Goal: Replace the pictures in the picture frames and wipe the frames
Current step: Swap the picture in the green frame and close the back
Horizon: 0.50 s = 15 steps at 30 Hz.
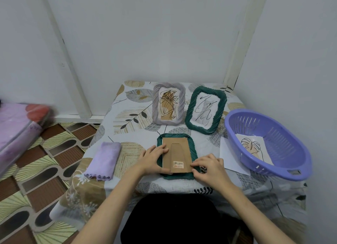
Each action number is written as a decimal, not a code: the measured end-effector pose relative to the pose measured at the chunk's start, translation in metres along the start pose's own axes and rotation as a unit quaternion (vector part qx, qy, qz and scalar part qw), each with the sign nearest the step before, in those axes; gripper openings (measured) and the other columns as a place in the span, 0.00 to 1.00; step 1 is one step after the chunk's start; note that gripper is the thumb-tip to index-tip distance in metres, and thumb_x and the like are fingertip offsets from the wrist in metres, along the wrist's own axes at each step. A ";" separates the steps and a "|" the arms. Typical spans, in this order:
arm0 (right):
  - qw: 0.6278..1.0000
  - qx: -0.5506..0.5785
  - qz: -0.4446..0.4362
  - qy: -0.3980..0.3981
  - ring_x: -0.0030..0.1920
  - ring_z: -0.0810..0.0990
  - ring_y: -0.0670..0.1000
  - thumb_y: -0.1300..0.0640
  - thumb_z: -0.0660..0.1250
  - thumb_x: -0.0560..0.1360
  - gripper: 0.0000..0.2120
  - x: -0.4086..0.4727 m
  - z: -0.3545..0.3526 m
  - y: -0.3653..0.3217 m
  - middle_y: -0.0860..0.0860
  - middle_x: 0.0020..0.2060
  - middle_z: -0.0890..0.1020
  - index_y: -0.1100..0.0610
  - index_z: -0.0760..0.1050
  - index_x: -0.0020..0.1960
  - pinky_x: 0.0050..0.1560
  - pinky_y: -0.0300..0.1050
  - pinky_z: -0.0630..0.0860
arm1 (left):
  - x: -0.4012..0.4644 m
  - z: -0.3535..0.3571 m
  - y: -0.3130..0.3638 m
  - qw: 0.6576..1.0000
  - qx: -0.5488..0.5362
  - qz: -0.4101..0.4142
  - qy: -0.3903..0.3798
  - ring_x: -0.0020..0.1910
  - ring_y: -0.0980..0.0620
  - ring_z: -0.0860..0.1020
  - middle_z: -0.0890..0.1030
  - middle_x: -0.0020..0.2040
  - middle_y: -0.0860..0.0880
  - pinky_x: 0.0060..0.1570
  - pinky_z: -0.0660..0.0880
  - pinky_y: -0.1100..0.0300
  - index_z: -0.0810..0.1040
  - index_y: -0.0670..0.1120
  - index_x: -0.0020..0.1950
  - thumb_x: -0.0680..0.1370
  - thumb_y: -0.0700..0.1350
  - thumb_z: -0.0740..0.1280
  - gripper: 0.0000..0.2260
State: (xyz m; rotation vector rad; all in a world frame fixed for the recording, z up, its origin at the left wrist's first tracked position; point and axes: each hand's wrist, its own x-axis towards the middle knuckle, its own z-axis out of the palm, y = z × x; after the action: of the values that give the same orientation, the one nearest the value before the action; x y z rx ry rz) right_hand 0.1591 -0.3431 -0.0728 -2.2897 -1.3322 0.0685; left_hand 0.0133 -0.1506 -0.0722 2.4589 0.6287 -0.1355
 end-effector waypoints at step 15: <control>0.995 0.022 0.039 -0.090 0.69 0.58 0.51 0.40 0.58 0.71 0.17 0.001 0.006 0.001 0.46 0.73 0.62 0.36 0.74 0.58 0.66 0.50 0.56 | -0.002 -0.005 -0.008 0.996 -0.088 0.019 0.009 0.76 0.49 0.49 0.54 0.76 0.56 0.74 0.44 0.46 0.62 0.55 0.72 0.72 0.58 0.67 0.30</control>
State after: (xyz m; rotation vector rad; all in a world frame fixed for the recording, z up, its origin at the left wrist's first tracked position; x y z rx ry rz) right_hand 0.1586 -0.3400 -0.0780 -2.3433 -1.3148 0.3343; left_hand 0.0076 -0.1430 -0.0713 2.3026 0.5755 -0.0418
